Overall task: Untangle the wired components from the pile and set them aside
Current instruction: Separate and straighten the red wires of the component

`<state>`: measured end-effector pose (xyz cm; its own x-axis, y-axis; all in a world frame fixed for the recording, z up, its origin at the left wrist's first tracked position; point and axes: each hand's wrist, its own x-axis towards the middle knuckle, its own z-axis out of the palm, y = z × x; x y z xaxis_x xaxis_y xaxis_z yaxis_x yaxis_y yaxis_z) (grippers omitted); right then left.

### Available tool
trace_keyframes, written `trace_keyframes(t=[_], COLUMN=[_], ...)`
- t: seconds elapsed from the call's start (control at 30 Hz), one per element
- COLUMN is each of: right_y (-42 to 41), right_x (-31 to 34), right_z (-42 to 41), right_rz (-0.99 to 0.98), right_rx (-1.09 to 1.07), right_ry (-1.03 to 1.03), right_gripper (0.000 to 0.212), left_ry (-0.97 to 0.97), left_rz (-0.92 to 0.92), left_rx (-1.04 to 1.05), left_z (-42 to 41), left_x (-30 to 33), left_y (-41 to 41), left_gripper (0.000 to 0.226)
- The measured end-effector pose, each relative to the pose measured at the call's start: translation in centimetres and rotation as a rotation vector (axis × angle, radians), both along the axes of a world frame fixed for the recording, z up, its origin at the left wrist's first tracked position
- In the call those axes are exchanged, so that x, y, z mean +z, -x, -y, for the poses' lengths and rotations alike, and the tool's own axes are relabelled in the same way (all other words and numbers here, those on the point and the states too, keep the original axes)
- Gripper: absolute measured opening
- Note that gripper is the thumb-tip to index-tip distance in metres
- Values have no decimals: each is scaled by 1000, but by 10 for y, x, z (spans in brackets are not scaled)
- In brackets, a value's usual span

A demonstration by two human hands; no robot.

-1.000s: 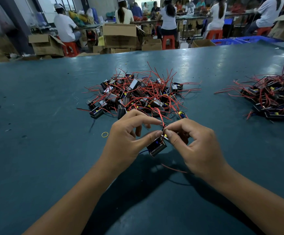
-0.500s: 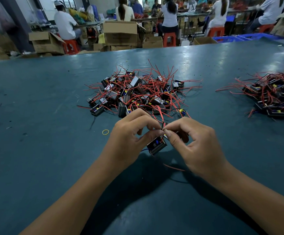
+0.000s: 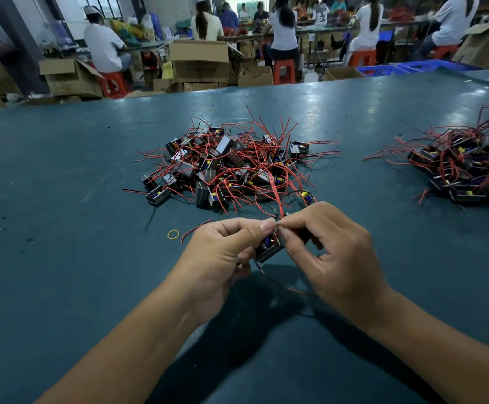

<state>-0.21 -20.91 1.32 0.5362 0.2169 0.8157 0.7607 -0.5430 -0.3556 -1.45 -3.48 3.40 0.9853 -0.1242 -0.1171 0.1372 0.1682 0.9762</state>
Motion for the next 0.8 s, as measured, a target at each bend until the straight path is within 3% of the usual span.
trace_keyframes(t=[0.3, 0.47, 0.67, 0.8], right_y=[1, 1, -1, -1], right_x=[-2, -3, -3, -2], right_z=[-2, -2, -3, -1], right_rz=[18, 29, -38, -145], right_rx=[8, 7, -15, -30], right_ry=[22, 37, 21, -20], right_gripper=[11, 9, 9, 6], left_ry=[52, 10, -209, -403], left_rz=[-24, -43, 236, 376], left_rx=[-26, -58, -43, -87], left_z=[7, 3, -7, -13], left_x=[4, 1, -2, -8], left_y=[5, 3, -5, -9], left_gripper=[17, 31, 14, 18])
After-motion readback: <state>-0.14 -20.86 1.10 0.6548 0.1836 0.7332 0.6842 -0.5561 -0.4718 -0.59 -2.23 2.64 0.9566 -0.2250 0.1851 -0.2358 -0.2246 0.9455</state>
